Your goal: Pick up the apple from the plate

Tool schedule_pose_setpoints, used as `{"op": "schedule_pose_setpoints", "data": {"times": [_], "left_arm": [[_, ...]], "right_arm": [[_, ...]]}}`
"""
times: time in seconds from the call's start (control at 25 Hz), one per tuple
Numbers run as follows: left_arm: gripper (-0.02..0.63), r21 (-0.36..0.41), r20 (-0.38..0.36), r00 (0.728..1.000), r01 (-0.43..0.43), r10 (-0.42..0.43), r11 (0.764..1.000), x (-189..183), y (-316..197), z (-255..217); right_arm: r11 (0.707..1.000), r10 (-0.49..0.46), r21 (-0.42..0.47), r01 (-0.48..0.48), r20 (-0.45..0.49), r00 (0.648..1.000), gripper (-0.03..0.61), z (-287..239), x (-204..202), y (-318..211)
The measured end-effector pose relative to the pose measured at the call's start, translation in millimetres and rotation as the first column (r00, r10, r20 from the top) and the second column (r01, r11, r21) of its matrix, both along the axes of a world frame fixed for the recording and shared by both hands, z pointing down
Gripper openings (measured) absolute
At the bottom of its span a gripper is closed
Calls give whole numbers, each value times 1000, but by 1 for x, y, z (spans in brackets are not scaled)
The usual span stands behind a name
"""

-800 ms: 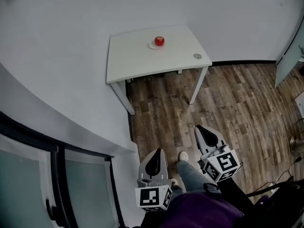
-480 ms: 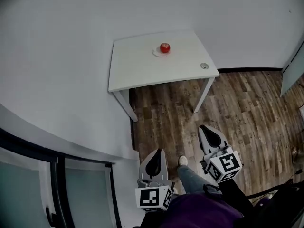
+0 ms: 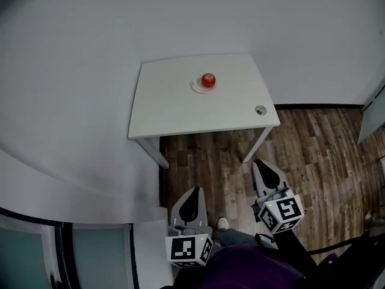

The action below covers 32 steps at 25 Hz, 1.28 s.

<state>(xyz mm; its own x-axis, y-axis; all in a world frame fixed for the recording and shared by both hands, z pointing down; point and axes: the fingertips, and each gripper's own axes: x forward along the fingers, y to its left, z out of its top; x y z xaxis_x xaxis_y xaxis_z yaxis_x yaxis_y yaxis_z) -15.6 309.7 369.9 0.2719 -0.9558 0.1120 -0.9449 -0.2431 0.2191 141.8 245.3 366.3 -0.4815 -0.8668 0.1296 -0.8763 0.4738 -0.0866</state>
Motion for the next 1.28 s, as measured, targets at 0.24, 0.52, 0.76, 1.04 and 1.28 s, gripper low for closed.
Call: {"op": "schedule_pose_setpoints", "data": {"times": [0.24,0.52,0.76,1.04,1.28], "left_arm": [[5,-13,-16,1000,24,-24,1000,14,-36,4],[5,-14,-17,1000,10,-11,1000,25,-70,5],[5,-3,-19,1000,-11,11,1000,15,-115,9],[5,-4,-24,1000,5,-5,1000,-33,-207,11],[5,12,-23,1000,-6,6,1000,-53,-264,5]], "right_arm": [[998,-48,-28,49,15,999,12,9,7,-38],[996,-73,-42,75,41,996,12,18,0,-69],[997,-64,-29,65,43,997,12,19,-11,-113],[998,-55,-20,55,24,998,28,16,-48,-200],[997,-67,-28,68,12,998,66,12,-68,-257]]}}
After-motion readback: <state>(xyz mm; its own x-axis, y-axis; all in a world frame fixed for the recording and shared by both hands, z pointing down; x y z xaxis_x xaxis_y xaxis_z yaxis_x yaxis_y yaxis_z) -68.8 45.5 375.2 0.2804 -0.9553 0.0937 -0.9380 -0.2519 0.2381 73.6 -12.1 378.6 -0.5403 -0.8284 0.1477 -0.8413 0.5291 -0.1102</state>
